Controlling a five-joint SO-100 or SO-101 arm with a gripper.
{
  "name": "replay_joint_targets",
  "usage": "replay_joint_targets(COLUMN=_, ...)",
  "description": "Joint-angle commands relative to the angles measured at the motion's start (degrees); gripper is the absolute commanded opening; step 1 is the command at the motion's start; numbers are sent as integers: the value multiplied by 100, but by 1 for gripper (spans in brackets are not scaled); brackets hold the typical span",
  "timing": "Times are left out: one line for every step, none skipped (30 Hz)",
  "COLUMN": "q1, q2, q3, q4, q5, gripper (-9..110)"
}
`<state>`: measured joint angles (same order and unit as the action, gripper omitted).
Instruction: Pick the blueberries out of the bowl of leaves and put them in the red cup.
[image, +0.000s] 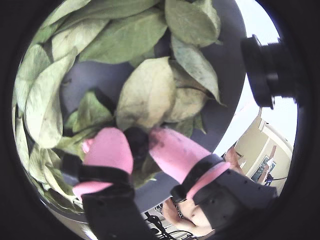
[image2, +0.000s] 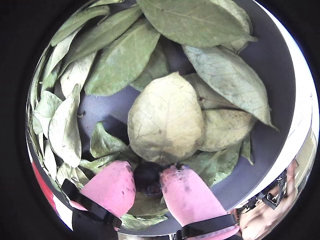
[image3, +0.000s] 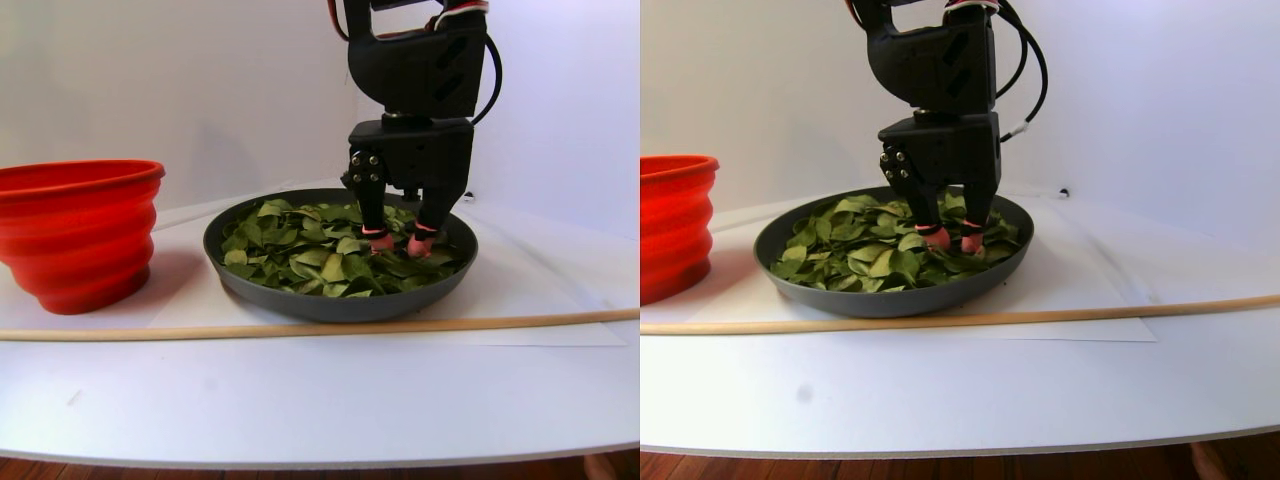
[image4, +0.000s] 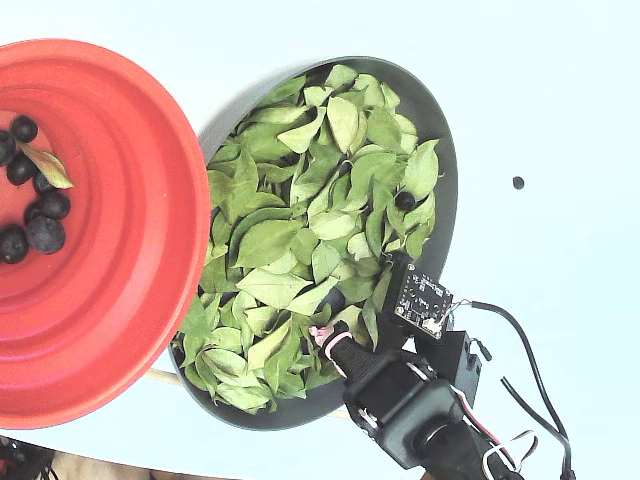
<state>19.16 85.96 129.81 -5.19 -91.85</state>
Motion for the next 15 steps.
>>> replay_joint_targets(q1=0, q2=615, q3=26, q4=26, q5=-70, gripper=9)
replay_joint_targets(q1=0, q2=642, q3=35, q4=35, q5=-70, gripper=9)
replay_joint_targets(q1=0, q2=668, q3=53, q4=44, q5=-70, gripper=9)
replay_joint_targets(q1=-9, q2=686, q3=53, q4=53, q5=-70, gripper=9)
replay_joint_targets(q1=-9, q2=694, q3=62, q4=62, q5=-70, gripper=9)
replay_joint_targets(q1=-9, q2=721, q3=79, q4=62, q5=-79, gripper=9)
replay_joint_targets(q1=-9, q2=738, q3=88, q4=62, q5=-79, gripper=9)
replay_joint_targets(q1=-9, q2=747, q3=97, q4=62, q5=-79, gripper=9)
replay_joint_targets(q1=-9, q2=765, q3=114, q4=62, q5=-97, gripper=9)
replay_joint_targets(q1=-18, q2=809, q3=132, q4=70, q5=-97, gripper=9)
replay_joint_targets(q1=-18, q2=835, q3=149, q4=79, q5=-114, gripper=9)
replay_joint_targets(q1=-18, q2=861, q3=158, q4=97, q5=-114, gripper=9)
replay_joint_targets(q1=-9, q2=879, q3=167, q4=105, q5=-123, gripper=9)
replay_joint_targets(q1=-9, q2=923, q3=167, q4=123, q5=-114, gripper=9)
replay_joint_targets(q1=-18, q2=958, q3=167, q4=167, q5=-114, gripper=9)
